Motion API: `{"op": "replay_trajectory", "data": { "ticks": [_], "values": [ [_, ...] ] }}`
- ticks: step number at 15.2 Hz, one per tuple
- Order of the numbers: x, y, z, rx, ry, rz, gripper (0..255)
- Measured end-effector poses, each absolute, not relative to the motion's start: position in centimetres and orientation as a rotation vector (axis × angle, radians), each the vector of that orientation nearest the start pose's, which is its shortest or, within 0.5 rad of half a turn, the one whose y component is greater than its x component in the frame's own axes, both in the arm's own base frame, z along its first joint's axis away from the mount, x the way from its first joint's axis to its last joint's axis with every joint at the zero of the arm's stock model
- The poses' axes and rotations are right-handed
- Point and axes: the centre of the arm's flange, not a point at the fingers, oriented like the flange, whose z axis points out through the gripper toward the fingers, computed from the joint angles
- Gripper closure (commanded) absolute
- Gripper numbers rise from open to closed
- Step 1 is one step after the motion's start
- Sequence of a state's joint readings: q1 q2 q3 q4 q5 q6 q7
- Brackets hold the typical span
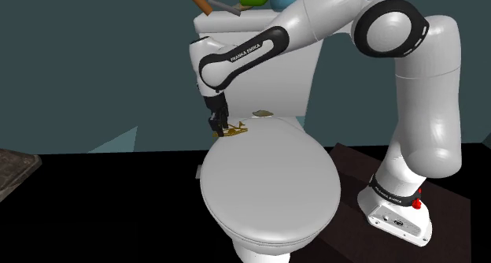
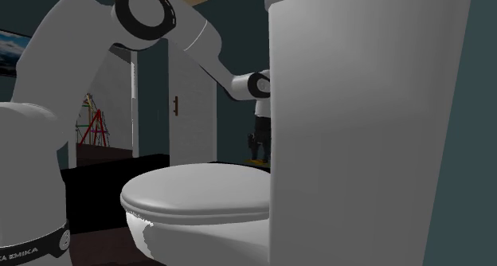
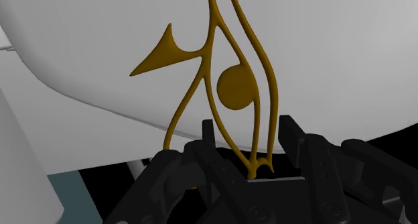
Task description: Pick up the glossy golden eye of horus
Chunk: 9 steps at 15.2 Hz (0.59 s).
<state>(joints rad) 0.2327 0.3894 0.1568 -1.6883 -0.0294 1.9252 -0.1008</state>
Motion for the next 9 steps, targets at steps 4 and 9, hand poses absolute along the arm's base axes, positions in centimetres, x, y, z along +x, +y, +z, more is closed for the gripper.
{"op": "replay_trajectory", "data": {
  "ticks": [4, 9],
  "values": [
    [59.8, 23.4, 38.5, -3.026, -0.766, 0.235, 255],
    [59.9, 23.4, 41.0, -3.026, -0.766, 0.236, 255]
  ]
}}
